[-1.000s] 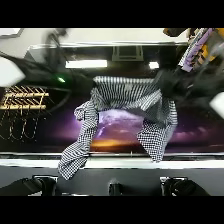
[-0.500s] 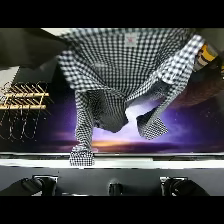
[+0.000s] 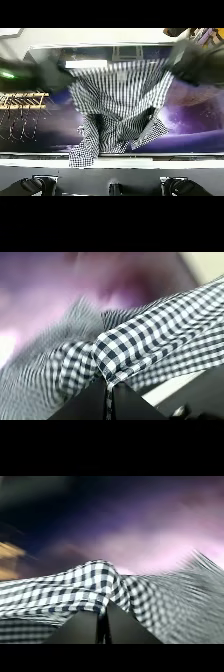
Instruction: Fold the clothes and pants, and hang the long-sleeved shirts on hangers.
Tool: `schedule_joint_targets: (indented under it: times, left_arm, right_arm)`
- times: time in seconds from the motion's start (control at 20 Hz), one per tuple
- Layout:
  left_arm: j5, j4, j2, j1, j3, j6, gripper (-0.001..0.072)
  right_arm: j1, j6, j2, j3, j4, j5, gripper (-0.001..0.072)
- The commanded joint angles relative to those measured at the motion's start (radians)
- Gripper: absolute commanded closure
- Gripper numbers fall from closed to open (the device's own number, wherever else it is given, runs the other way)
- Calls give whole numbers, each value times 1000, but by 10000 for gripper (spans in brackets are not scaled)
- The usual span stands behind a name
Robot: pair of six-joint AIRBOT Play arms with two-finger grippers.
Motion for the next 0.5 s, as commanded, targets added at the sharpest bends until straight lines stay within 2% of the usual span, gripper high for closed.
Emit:
schedule_joint_targets:
  times: [0.0,0.1,0.25,0.45]
  left_arm:
    - [-36,6,-35,0,-215,-54,689]
    - [-5,5,-51,0,-347,-48,689]
    - [110,4,-62,0,-520,-42,689]
    - [248,-2,-92,0,-612,-24,689]
  right_arm:
    - [0,-105,-79,-135,-69,142,681]
    - [0,-91,-80,-282,-57,94,681]
    - [2,-23,-80,-482,-12,-11,681]
    - [3,86,-80,-670,54,-172,681]
